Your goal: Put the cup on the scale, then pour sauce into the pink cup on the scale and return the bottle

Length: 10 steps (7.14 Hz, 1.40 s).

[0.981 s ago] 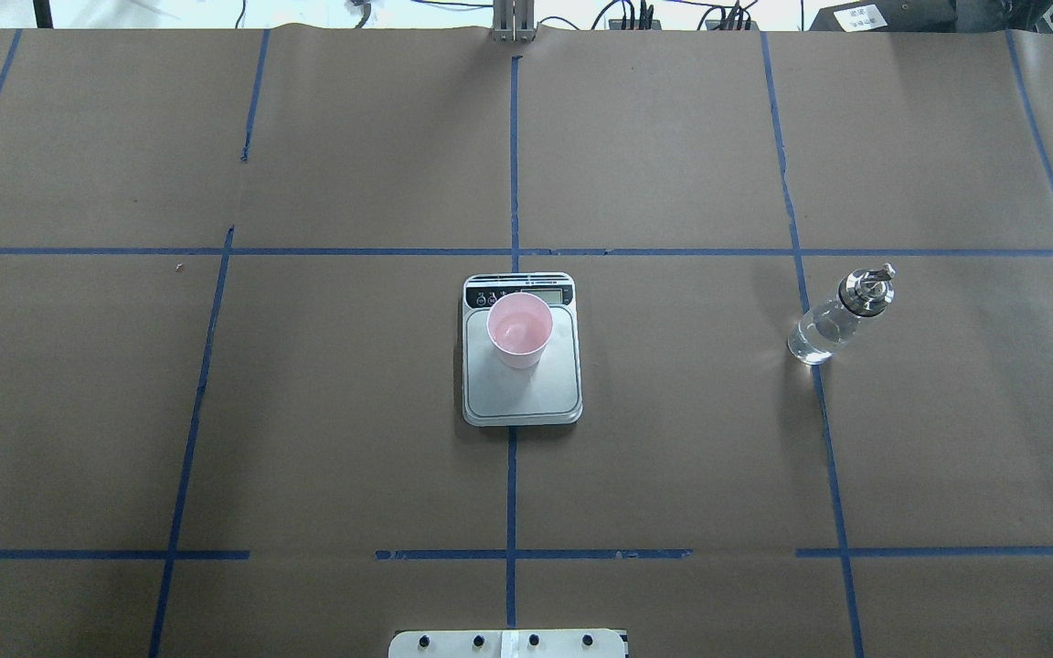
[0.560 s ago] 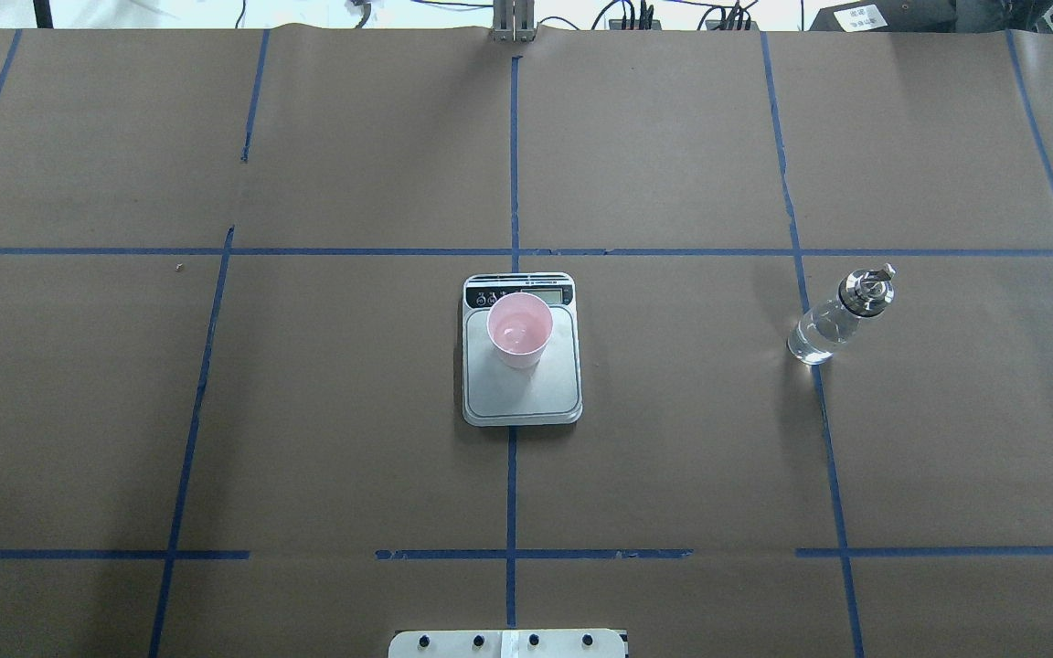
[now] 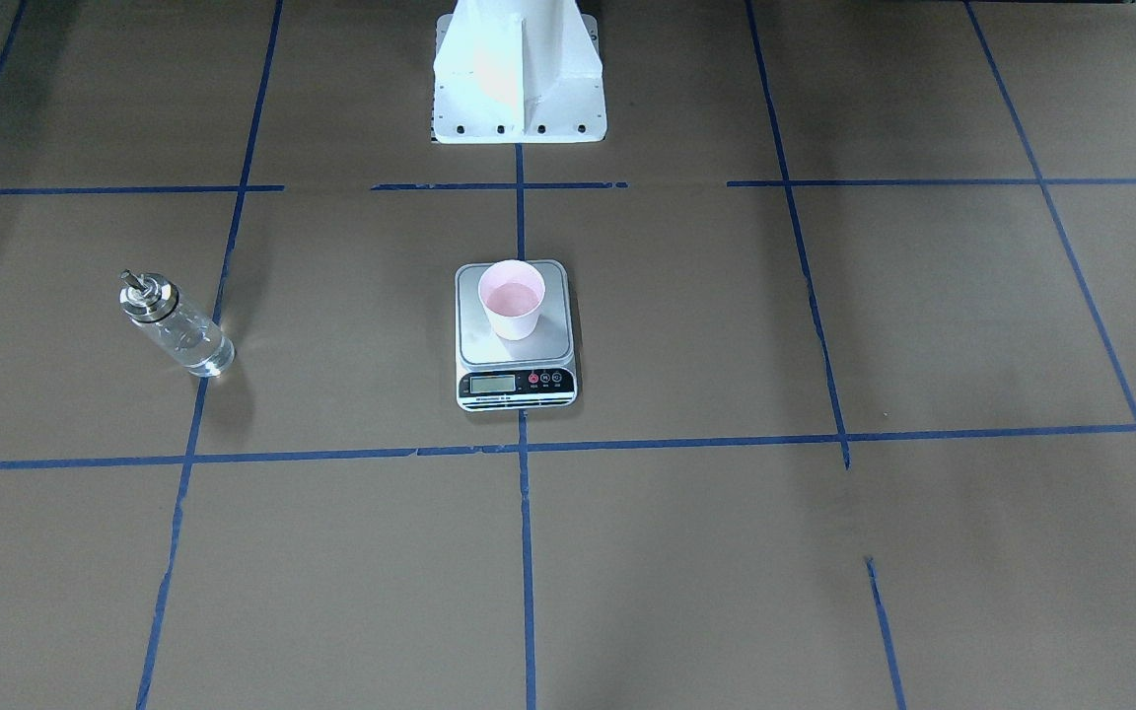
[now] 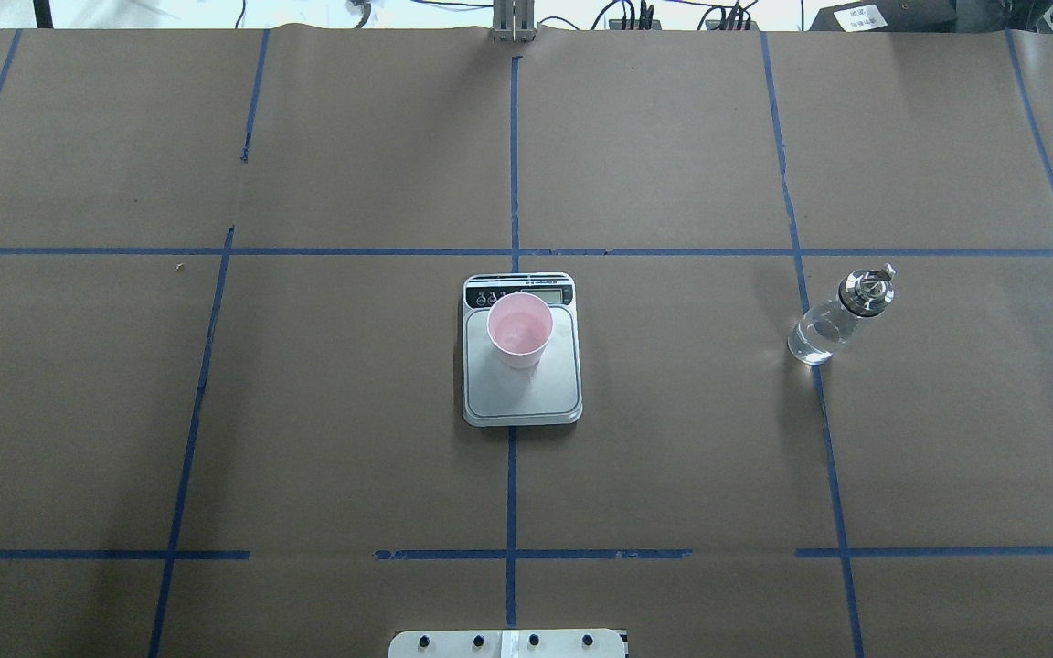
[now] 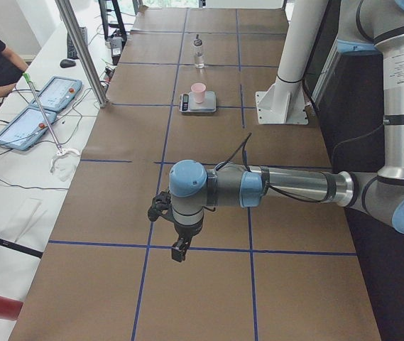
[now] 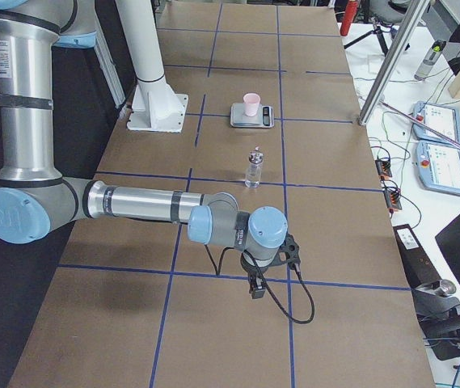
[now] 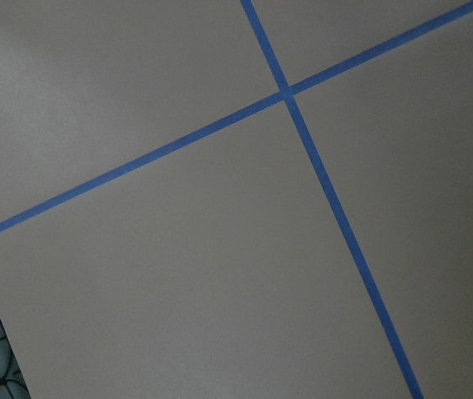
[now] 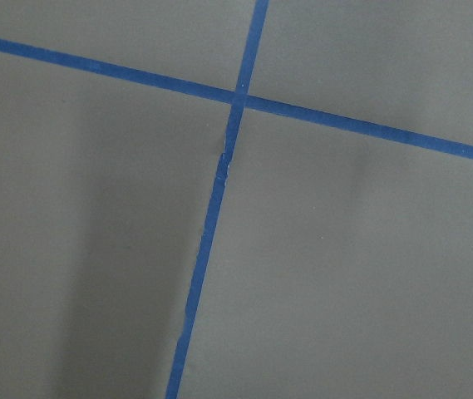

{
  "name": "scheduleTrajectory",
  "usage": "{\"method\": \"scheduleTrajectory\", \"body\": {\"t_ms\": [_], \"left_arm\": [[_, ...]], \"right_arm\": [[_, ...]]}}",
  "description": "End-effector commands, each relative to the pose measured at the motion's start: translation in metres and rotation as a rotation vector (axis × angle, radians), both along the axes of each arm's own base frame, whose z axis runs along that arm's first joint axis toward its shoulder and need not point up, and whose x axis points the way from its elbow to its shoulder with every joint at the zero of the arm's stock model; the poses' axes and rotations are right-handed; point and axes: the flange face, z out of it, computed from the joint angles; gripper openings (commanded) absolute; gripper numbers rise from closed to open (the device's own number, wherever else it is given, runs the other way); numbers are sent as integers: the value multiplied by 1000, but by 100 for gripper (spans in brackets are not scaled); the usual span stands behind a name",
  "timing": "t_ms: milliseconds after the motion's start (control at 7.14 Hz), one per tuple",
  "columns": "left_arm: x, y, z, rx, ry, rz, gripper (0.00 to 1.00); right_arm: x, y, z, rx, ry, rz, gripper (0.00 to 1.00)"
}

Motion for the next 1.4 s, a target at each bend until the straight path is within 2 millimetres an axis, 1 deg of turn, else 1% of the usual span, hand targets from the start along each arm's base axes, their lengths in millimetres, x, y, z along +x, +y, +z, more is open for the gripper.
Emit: {"method": "scheduleTrajectory", "body": {"t_ms": [0,140,700,981,1261], "left_arm": [[6,0,7,-60,14,-32,100],[8,-1,10,-66,14,-28,100],[8,-4,6,-80,13,-63,100],[8,-2,9,-93,14,-69,100],[8,-7,-3,-167,22,-225,100]], "right_arm": [[0,-1,-13,14,1,12,100],[0,-1,-12,13,1,12,100],[0,0,-11,9,1,13,100],[0,2,-6,-4,3,13,100],[0,3,-6,-50,6,61,100]]}}
